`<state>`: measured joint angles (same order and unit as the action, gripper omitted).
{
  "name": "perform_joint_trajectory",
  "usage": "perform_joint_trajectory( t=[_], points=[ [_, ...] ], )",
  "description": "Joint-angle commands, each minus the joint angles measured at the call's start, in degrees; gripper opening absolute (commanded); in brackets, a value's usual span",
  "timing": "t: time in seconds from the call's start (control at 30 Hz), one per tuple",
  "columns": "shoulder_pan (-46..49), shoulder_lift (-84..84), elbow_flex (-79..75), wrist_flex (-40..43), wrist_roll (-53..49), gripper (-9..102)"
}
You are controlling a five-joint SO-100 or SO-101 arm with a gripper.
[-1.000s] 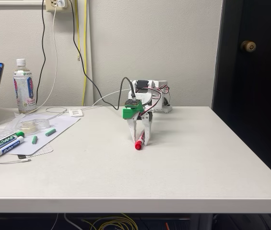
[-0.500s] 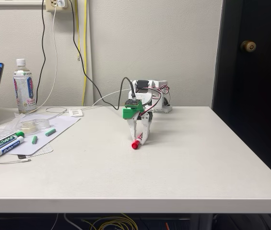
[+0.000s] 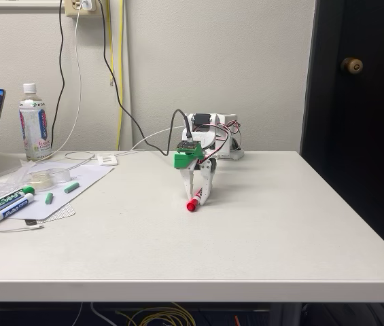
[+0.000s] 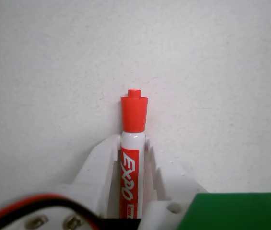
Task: Pick up the red marker.
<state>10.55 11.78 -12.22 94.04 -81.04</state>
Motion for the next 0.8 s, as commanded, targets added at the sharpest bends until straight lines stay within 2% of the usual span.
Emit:
perform_joint_trajectory(
  t=[0.0, 0.37, 0.77],
  points=[
    [-0.53, 0.97, -1.05, -0.18, 1.93, 7],
    [-2.02, 10.37, -1.14, 5.98, 8.44, 7],
    [-7.21, 25.75, 1.85, 6.24, 29.09, 7]
  ],
)
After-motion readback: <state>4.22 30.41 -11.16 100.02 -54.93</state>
